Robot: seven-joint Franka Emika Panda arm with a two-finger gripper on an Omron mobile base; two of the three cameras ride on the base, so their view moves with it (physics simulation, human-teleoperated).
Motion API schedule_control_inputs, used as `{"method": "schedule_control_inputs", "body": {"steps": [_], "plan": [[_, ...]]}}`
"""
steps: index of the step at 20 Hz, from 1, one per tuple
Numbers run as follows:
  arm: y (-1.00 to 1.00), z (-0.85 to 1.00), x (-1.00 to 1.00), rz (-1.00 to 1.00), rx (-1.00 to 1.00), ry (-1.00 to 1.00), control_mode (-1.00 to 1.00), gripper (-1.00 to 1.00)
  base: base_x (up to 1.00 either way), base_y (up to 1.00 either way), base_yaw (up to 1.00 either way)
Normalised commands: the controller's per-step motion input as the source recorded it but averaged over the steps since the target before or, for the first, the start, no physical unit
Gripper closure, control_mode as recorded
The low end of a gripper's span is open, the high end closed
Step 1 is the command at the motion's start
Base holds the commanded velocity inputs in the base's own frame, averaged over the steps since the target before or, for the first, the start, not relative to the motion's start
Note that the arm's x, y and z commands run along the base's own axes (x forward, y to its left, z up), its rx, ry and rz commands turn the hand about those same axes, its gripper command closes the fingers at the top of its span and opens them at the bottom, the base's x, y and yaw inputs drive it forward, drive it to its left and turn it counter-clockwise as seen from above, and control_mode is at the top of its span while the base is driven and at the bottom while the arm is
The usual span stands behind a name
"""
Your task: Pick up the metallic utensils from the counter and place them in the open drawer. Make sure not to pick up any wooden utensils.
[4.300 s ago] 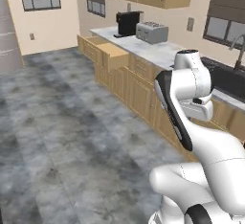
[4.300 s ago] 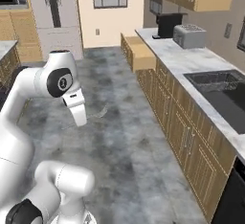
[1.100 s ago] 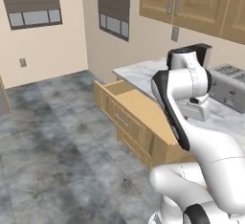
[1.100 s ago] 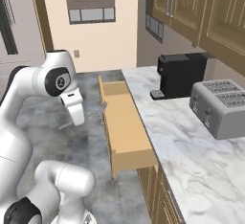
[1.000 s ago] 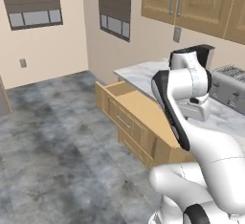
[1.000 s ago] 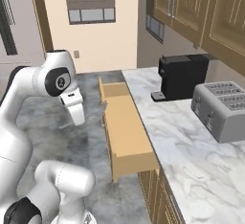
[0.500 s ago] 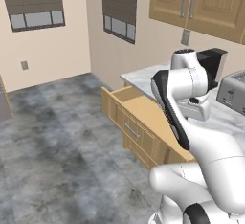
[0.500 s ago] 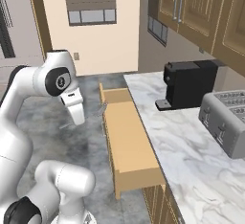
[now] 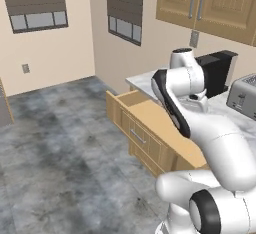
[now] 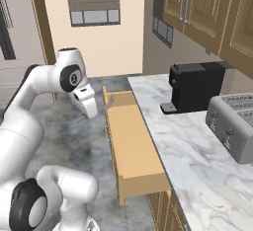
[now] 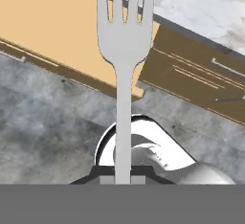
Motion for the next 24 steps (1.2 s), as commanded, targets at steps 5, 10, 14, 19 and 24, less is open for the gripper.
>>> {"method": "schedule_control_inputs", "body": {"steps": [5, 10, 14, 19, 24], "plan": [[0.00, -0.49, 0.78, 0.24, -0.28, 0.01, -1.00, 1.00, 0.00, 0.00, 0.00], [0.00, -0.51, 0.64, 0.27, -0.28, 0.00, -1.00, 1.00, 0.00, 0.00, 0.00], [-0.22, -0.33, 0.45, 0.33, 0.03, 0.00, -1.00, 1.00, 0.00, 0.00, 0.00], [-0.09, -0.39, 0.44, 0.32, 0.08, 0.00, -1.00, 1.00, 0.00, 0.00, 0.00], [0.00, -0.20, 0.40, 0.24, 0.03, 0.00, -1.00, 1.00, 0.00, 0.00, 0.00]]}}
